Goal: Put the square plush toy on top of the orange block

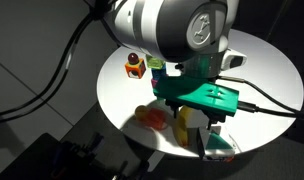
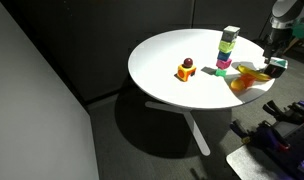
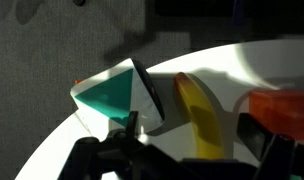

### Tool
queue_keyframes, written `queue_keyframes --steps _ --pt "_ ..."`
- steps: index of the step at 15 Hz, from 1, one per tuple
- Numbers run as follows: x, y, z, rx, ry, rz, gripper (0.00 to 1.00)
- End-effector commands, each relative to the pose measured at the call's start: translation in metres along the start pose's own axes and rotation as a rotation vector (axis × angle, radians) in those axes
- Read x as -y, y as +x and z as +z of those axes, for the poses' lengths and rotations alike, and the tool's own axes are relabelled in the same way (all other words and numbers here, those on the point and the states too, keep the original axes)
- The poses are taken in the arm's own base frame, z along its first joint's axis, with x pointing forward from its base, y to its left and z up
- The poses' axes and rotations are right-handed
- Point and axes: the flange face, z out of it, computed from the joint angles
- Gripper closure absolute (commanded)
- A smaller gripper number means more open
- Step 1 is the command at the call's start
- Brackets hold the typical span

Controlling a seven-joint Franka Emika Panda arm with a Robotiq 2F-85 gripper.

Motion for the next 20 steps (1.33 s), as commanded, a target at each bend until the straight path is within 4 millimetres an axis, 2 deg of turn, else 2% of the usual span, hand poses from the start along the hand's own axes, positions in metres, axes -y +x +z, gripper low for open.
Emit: queue_keyframes --steps 1,11,20 --pt "-0.013 -0.006 0.001 0.015 -0.014 0.025 0.00" --pt "-0.040 -0.020 0.015 0.028 -0.017 0.063 0.00" --pt "-0.049 -0.016 0.028 -0.007 -0.056 0.060 0.00"
